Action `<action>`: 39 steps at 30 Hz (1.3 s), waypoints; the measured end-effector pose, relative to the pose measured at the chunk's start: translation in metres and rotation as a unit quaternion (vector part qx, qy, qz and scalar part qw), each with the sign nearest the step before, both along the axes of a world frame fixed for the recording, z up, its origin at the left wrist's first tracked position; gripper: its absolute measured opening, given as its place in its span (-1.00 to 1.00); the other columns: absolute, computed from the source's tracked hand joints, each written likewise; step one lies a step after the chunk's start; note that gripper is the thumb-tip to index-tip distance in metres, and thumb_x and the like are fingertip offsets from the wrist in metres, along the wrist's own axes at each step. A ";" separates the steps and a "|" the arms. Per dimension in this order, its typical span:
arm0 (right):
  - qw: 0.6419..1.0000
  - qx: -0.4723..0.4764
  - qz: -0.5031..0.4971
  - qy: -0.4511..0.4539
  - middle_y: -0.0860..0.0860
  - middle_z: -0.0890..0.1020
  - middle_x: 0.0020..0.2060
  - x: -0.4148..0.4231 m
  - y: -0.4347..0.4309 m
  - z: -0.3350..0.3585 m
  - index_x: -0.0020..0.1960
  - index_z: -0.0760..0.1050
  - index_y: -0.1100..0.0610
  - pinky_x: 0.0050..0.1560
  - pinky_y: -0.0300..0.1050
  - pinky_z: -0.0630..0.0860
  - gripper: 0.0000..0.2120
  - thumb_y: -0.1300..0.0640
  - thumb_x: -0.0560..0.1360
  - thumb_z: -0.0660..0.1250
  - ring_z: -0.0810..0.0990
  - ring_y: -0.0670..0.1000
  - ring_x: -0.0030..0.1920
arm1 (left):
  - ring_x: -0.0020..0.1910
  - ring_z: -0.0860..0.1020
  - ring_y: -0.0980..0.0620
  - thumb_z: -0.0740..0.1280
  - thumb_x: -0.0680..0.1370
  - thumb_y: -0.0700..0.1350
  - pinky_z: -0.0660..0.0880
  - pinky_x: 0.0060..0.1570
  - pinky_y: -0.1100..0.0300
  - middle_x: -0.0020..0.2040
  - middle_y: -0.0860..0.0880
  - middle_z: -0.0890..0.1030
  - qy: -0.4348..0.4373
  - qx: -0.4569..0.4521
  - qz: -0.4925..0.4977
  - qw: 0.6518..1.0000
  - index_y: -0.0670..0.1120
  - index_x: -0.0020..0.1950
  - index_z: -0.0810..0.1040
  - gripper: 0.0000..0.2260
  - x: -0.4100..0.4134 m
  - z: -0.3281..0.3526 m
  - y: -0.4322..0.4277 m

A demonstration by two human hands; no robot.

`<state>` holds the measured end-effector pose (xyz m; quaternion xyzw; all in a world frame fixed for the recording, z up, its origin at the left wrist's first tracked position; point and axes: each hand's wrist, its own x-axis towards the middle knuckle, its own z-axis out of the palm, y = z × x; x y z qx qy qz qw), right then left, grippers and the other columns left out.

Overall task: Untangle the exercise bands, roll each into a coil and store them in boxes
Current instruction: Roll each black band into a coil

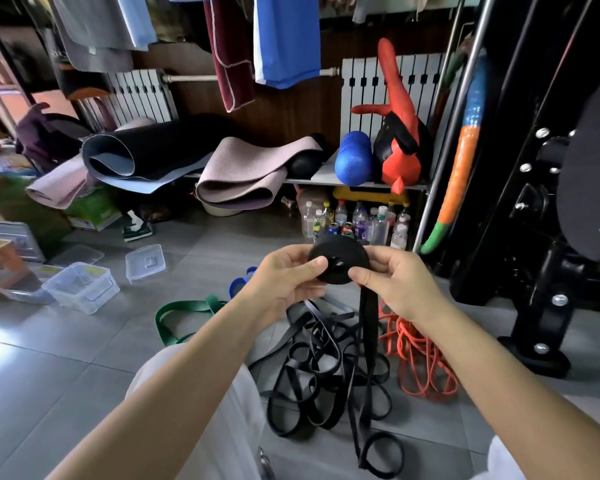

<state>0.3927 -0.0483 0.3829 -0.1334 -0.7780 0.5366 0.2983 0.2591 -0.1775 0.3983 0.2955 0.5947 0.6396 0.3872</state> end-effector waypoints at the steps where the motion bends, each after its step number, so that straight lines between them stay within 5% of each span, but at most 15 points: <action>1: 0.999 0.023 0.005 -0.021 -0.26 0.64 -0.16 0.001 0.003 0.002 0.03 0.57 -0.03 -0.02 -0.43 0.50 -0.70 0.32 0.43 0.41 0.62 -0.29 -0.07 | -0.30 0.60 0.15 0.38 0.50 -0.25 0.54 -0.30 0.34 -0.13 -0.01 0.62 0.113 -0.048 -0.005 0.992 -0.20 0.16 0.53 -0.76 -0.002 0.005 -0.001; 4: 0.989 0.104 0.017 -0.100 -0.31 0.60 -0.16 -0.002 0.005 0.007 0.07 0.58 0.00 -0.03 -0.48 0.46 -0.74 0.25 0.42 0.43 0.56 -0.40 -0.12 | -0.16 0.51 0.21 0.47 0.41 -0.11 0.38 -0.19 0.49 -0.02 0.14 0.56 0.481 -0.127 -0.042 0.866 -0.03 0.24 0.51 -0.59 -0.006 0.023 0.003; 6: 0.988 0.107 0.016 -0.108 -0.28 0.62 -0.18 -0.007 0.002 0.009 -0.06 0.56 -0.09 -0.01 -0.41 0.48 -0.75 0.23 0.40 0.45 0.58 -0.36 -0.12 | -0.09 0.51 0.14 0.46 0.41 -0.04 0.38 -0.17 0.34 -0.03 0.12 0.56 0.582 -0.146 -0.069 0.797 0.01 0.20 0.54 -0.63 -0.002 0.036 0.008; 8: 0.996 0.043 0.011 -0.083 -0.21 0.65 -0.18 -0.010 0.002 0.010 -0.11 0.52 -0.13 0.05 -0.27 0.53 -0.69 0.27 0.37 0.47 0.62 -0.26 -0.10 | -0.09 0.54 0.05 0.45 0.42 -0.03 0.41 -0.16 0.19 -0.08 0.06 0.59 0.617 -0.165 -0.058 0.767 -0.02 0.11 0.58 -0.72 -0.001 0.045 0.012; 11: 0.996 -0.037 -0.007 -0.081 -0.17 0.66 -0.17 -0.006 0.008 0.004 -0.06 0.47 -0.12 -0.07 -0.28 0.57 -0.64 0.20 0.30 0.53 0.64 -0.23 -0.15 | -0.19 0.58 0.02 0.47 0.40 -0.12 0.50 -0.20 0.18 -0.18 0.02 0.64 0.543 -0.147 -0.028 0.827 -0.03 -0.01 0.62 -0.81 -0.009 0.052 0.013; 13: 0.987 0.031 -0.040 -0.151 -0.21 0.65 -0.18 0.000 0.009 -0.011 -0.10 0.49 -0.14 -0.17 -0.35 0.49 -0.69 0.08 0.28 0.55 0.61 -0.29 -0.19 | -0.24 0.62 0.00 0.47 0.40 -0.23 0.56 -0.24 0.16 -0.21 -0.03 0.66 0.424 -0.111 -0.024 0.899 -0.05 -0.05 0.62 -0.83 -0.015 0.054 0.011; 15: 0.982 0.065 -0.066 -0.167 -0.22 0.66 -0.33 0.003 0.007 -0.022 -0.23 0.56 -0.14 -0.21 -0.32 0.43 -0.85 0.06 0.35 0.51 0.59 -0.31 -0.29 | -0.28 0.64 0.09 0.45 0.41 -0.29 0.57 -0.31 0.21 -0.24 -0.01 0.67 0.346 -0.075 -0.015 0.935 -0.04 -0.07 0.61 -0.81 -0.023 0.058 0.010; 17: 0.990 0.010 -0.069 -0.121 -0.23 0.64 -0.40 0.001 0.012 -0.021 -0.30 0.59 -0.14 -0.27 -0.32 0.45 -0.79 0.14 0.43 0.44 0.57 -0.28 -0.35 | -0.33 0.62 0.18 0.44 0.42 -0.30 0.52 -0.41 0.31 -0.30 0.08 0.66 0.326 -0.047 0.000 0.944 0.00 -0.09 0.60 -0.79 -0.030 0.066 0.011; 22: 0.994 -0.106 -0.022 0.011 -0.03 0.51 -0.39 -0.015 0.034 0.019 -0.10 0.57 0.15 -0.27 -0.29 0.38 -0.79 0.20 0.60 0.17 0.46 -0.09 -0.34 | -0.30 0.63 0.21 0.42 0.46 -0.27 0.49 -0.43 0.36 -0.26 0.10 0.68 0.300 0.010 0.059 0.952 -0.02 0.01 0.61 -0.80 -0.046 0.101 0.020; 27: 0.987 0.122 -0.099 -0.023 -0.10 0.56 -0.40 -0.024 0.052 0.041 -0.18 0.50 -0.06 -0.40 -0.42 0.33 -0.90 0.06 0.51 0.32 0.45 -0.23 -0.44 | -0.21 0.60 0.00 0.42 0.47 -0.23 0.49 -0.33 0.20 -0.23 0.07 0.68 0.276 0.040 0.097 0.955 0.01 -0.01 0.61 -0.83 -0.055 0.125 0.026; 31: 0.948 0.233 -0.156 -0.147 -0.03 0.61 -0.28 -0.019 0.060 0.012 0.01 0.59 0.00 -0.24 -0.14 0.39 -0.87 0.11 0.53 0.29 0.56 -0.01 -0.24 | -0.22 0.64 0.08 0.42 0.46 -0.25 0.50 -0.33 0.23 -0.25 0.09 0.69 0.266 0.058 0.110 0.956 0.04 -0.08 0.62 -0.82 -0.061 0.133 0.025; 36: 0.935 0.211 -0.201 -0.201 -0.08 0.61 -0.29 -0.008 0.057 -0.029 0.03 0.61 0.00 -0.18 -0.10 0.47 -0.83 0.16 0.51 0.30 0.59 0.03 -0.24 | -0.20 0.65 0.11 0.43 0.46 -0.22 0.51 -0.38 0.28 -0.26 0.12 0.68 0.263 0.027 0.114 0.958 0.09 -0.10 0.61 -0.81 -0.064 0.116 0.023; 39: 0.982 0.021 -0.146 -0.119 -0.08 0.68 -0.35 -0.010 0.054 -0.033 -0.04 0.53 0.04 -0.15 -0.19 0.54 -0.85 0.22 0.56 0.23 0.66 -0.03 -0.25 | -0.23 0.65 0.19 0.44 0.46 -0.19 0.48 -0.43 0.35 -0.25 0.16 0.68 0.250 0.022 0.126 0.960 0.12 -0.14 0.62 -0.82 -0.066 0.107 0.021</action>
